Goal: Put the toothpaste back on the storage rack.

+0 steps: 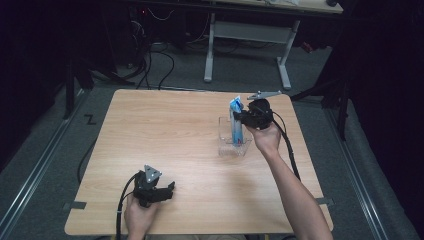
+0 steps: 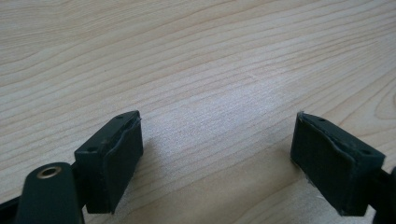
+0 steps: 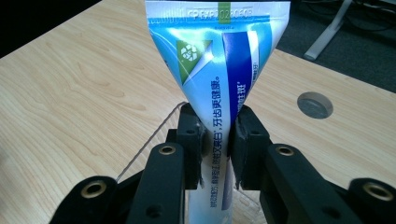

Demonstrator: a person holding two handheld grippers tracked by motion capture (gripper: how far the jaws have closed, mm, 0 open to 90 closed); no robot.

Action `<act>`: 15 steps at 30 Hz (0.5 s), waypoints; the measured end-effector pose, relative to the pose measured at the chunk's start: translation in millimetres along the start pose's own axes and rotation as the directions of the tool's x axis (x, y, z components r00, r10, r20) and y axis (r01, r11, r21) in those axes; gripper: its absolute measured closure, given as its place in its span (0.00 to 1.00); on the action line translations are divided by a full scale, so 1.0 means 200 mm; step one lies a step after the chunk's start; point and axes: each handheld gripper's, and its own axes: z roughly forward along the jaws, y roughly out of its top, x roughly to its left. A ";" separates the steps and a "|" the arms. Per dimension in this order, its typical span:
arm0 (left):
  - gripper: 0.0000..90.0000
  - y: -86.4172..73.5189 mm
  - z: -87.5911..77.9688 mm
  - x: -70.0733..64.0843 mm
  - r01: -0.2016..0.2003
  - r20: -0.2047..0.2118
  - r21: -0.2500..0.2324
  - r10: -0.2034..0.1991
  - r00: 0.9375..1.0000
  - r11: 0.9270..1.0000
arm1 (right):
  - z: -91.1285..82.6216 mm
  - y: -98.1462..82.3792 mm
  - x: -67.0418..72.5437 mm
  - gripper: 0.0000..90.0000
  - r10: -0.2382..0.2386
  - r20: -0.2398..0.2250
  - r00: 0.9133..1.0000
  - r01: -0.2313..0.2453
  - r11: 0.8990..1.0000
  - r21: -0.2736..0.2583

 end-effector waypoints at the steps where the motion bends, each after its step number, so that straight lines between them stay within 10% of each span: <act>1: 0.19 0.00 0.00 0.00 0.000 0.000 0.000 0.000 1.000 1.000 | 0.00 0.00 0.00 0.84 0.000 -0.002 1.000 0.000 1.000 0.000; 15: 0.19 0.00 0.00 0.00 0.001 0.003 0.002 -0.001 1.000 1.000 | 0.06 -0.01 0.04 0.84 -0.028 -0.019 0.999 0.029 0.999 0.039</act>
